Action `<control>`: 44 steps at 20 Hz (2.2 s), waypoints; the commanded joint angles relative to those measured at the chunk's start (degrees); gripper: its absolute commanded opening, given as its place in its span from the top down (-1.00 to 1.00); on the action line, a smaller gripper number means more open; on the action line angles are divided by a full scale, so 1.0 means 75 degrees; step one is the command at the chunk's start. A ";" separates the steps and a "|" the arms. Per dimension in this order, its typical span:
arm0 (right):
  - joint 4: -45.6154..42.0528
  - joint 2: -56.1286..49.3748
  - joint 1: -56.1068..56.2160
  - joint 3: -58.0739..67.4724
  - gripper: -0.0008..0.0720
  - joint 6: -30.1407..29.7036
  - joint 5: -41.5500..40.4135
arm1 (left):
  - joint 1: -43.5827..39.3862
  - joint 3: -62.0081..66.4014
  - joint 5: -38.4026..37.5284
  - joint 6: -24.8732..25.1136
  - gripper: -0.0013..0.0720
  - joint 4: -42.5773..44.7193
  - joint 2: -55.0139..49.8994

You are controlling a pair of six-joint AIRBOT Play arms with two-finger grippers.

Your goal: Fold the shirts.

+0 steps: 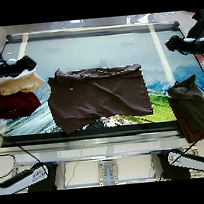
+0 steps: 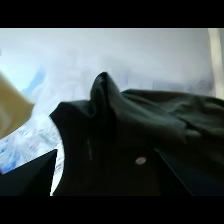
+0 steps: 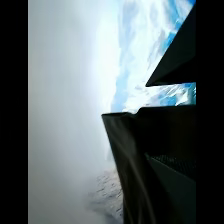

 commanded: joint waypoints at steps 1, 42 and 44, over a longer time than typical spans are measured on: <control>-0.0702 0.1043 -0.1119 -0.0323 -0.25 -0.0679 0.2629 | 0.0895 -0.1644 -0.1099 0.0003 -0.95 0.0635 0.1684; 0.1139 0.2471 -0.1894 -0.5464 -0.25 -0.1008 0.3136 | 0.1151 -0.6939 -0.0079 0.1638 0.93 -0.4430 0.0525; 0.2186 0.2465 -0.1888 -0.7003 -0.25 -0.1011 0.2949 | 0.1151 -0.6939 -0.0079 0.1638 0.93 -0.4433 0.0525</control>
